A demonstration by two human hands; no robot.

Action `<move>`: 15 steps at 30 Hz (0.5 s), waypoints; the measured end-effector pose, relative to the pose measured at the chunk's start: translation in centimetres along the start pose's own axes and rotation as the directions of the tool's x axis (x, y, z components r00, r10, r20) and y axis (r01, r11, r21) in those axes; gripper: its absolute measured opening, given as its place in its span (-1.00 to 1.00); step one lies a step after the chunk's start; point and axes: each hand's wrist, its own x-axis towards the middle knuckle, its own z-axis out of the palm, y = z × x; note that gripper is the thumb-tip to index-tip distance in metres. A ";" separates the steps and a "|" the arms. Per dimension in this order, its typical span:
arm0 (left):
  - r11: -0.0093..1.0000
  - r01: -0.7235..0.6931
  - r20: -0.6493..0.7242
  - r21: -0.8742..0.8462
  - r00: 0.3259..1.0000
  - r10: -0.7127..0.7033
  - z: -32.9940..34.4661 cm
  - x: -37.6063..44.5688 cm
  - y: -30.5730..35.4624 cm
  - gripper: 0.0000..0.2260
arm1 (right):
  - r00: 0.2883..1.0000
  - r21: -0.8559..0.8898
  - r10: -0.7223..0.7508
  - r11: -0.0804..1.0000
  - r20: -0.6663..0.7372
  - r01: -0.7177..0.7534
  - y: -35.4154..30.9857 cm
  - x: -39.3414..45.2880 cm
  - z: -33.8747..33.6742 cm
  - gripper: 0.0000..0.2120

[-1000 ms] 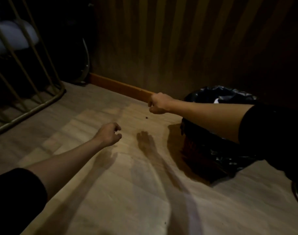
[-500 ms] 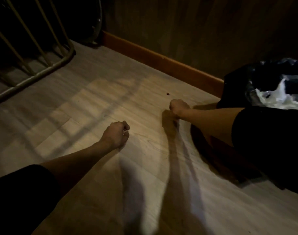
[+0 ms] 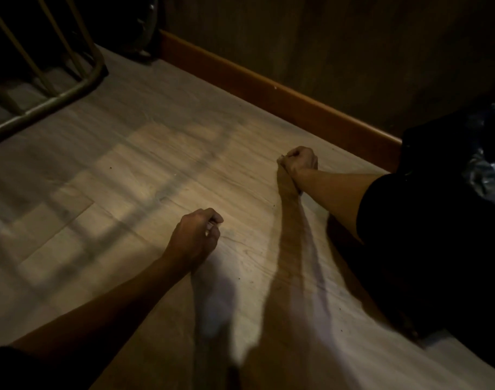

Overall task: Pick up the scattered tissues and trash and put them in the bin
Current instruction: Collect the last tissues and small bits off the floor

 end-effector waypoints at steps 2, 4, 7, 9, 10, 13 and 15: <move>1.000 -0.013 -0.005 -0.010 1.000 0.013 0.1 -0.2 0.0 -0.81 | 1.000 -0.050 -0.022 0.999 -0.005 0.022 -0.2 0.3 0.5 -0.83; 1.000 -0.016 0.003 -0.019 1.000 0.016 0.1 -0.3 0.0 -0.82 | 0.999 -0.097 -0.027 0.995 -0.018 0.025 -0.3 0.5 0.9 -0.91; 1.000 0.000 0.024 -0.028 1.000 0.001 -0.2 -0.6 -0.1 -0.81 | 0.999 -0.170 -0.034 0.985 -0.005 0.033 -0.3 0.7 1.0 -0.93; 1.000 0.003 0.040 -0.025 0.999 -0.002 -0.5 -0.9 -0.2 -0.79 | 0.998 -0.254 -0.037 0.966 0.043 0.047 -0.4 0.2 0.5 -0.84; 1.000 0.005 0.047 -0.020 0.999 -0.005 -0.8 -1.0 -0.2 -0.79 | 0.998 -0.304 -0.039 0.951 0.057 0.055 -0.3 -0.2 0.2 -0.80; 1.000 0.006 0.075 0.003 0.997 -0.006 -1.3 -1.3 0.3 -0.81 | 0.992 -0.409 -0.056 0.907 0.111 0.097 0.7 -1.5 -0.5 -0.80; 1.000 -0.003 0.080 0.017 0.997 0.002 -1.8 -1.4 1.1 -0.81 | 0.985 -0.413 -0.058 0.903 0.163 0.121 1.4 -2.6 -1.2 -0.81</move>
